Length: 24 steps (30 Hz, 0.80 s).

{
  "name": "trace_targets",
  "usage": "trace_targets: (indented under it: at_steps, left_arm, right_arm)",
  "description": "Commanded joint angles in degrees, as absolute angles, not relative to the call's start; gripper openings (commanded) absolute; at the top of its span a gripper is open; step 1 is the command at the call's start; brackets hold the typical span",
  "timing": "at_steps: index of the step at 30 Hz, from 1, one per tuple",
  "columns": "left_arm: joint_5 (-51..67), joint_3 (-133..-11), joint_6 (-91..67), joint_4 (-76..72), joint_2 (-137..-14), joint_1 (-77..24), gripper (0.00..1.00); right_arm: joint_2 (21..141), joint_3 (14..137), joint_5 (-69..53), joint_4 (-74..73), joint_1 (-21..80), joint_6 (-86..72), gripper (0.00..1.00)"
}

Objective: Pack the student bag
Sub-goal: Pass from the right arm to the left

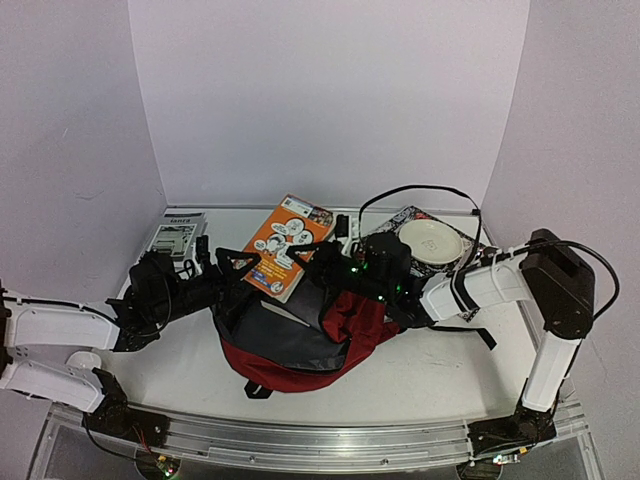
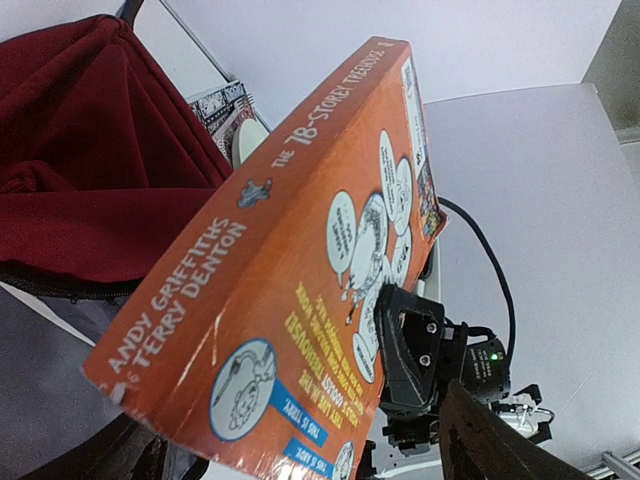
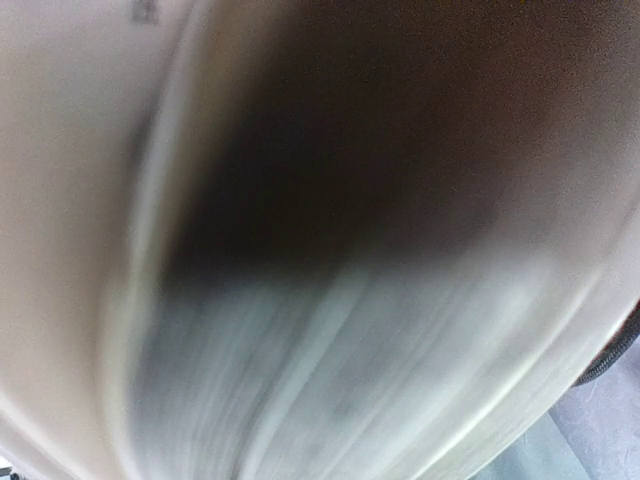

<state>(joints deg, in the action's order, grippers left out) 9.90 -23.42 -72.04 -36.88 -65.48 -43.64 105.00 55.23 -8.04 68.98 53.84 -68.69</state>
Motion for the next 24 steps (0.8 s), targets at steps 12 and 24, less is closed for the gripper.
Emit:
trace_targets:
  at_steps: [12,24]
  left_arm:
    - [4.6,-23.5,-76.2,-51.5,-72.6,-44.9,0.67]
    - [-3.2,-18.0,-74.9,-56.0,-70.4,-44.9,0.03]
  right_arm:
    - [104.1,59.2,-8.0,99.7,54.9,-70.1,0.0]
    - [106.8,55.1,-8.8,95.2,54.1,-66.6,0.21]
